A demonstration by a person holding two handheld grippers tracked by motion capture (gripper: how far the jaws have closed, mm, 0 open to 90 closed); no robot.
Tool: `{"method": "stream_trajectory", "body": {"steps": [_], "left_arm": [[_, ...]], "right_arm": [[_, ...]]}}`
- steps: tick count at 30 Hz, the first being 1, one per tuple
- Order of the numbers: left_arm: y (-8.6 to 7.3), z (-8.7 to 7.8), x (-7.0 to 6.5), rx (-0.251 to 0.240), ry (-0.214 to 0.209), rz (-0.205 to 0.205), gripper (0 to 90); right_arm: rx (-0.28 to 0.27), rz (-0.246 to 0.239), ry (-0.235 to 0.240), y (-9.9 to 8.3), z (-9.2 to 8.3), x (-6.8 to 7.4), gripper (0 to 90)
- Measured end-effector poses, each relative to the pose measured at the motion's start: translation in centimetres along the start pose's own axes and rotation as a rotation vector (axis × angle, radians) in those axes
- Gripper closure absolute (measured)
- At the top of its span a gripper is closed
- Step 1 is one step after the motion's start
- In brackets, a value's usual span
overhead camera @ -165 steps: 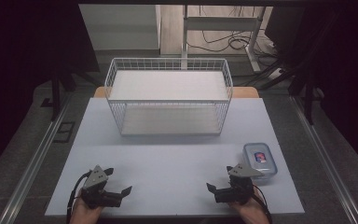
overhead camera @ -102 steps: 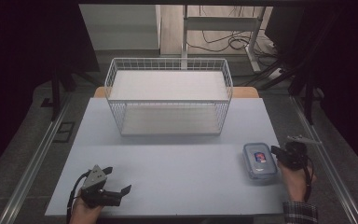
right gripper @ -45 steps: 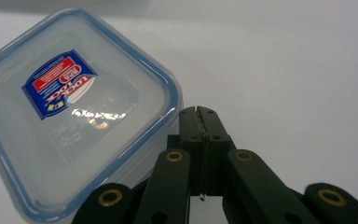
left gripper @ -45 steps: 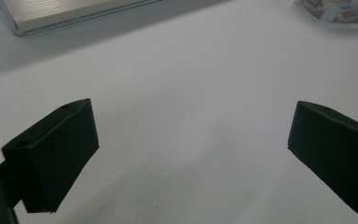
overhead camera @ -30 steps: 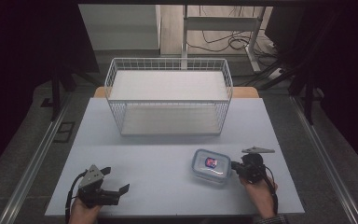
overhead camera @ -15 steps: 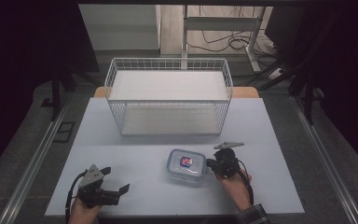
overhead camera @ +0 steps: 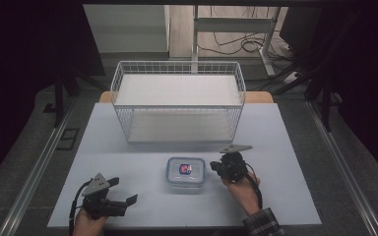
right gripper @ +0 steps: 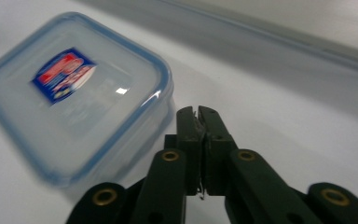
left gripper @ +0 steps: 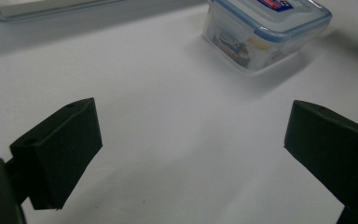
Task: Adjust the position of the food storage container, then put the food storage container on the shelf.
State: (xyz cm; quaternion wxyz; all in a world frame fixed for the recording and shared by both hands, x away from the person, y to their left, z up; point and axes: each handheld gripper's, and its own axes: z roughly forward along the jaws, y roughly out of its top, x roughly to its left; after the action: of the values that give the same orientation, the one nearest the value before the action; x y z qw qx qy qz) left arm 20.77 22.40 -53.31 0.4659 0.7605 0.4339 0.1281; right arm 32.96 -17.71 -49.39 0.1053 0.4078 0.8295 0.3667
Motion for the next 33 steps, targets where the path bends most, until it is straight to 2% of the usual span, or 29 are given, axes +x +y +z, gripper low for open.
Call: {"method": "stream_trajectory", "body": {"steps": [4,7,8,10,12,14,16,21,23,29,33], "left_arm": [[0.1,0.1,-0.4,0.019,-0.005,0.016,3.9],[0.1,0.3,-0.5,0.027,-0.015,0.016,3.5],[0.1,0.4,-0.5,0.030,-0.017,0.014,3.2],[0.1,0.5,-0.4,0.038,-0.024,0.004,2.6],[0.2,0.5,-0.3,0.030,-0.046,-0.017,2.3],[0.3,0.5,-0.2,0.025,-0.065,-0.022,2.0],[0.3,0.6,-0.3,0.037,-0.065,-0.018,2.3],[1.0,1.3,-0.8,0.052,-0.062,0.018,5.3],[1.4,1.7,-1.0,0.054,-0.070,0.026,6.2],[3.1,3.4,-1.6,0.049,-0.098,0.057,8.0],[4.7,4.6,-1.8,0.052,-0.095,0.088,8.8]], "right_arm": [[-0.043,-0.081,-0.004,-1.4,-2.8,0.2,74.2],[-0.066,-0.097,0.014,-3.0,-4.4,0.2,56.7],[-0.062,-0.096,0.016,-3.4,-4.6,0.2,48.1],[-0.026,-0.126,0.004,-4.2,-4.5,0.2,34.5],[0.003,-0.143,-0.011,-4.7,-4.1,0.3,24.9],[0.014,-0.132,-0.009,-4.6,-3.9,0.3,21.3],[0.011,-0.108,0.008,-4.3,-4.0,0.4,21.1],[0.003,-0.075,0.017,-4.0,-4.3,0.3,22.5],[0.004,-0.077,0.024,-3.8,-4.4,0.3,24.7],[-0.035,-0.094,0.041,-2.9,-4.3,0.8,29.3],[-0.042,-0.102,0.058,-2.1,-3.8,1.4,30.0]]}}
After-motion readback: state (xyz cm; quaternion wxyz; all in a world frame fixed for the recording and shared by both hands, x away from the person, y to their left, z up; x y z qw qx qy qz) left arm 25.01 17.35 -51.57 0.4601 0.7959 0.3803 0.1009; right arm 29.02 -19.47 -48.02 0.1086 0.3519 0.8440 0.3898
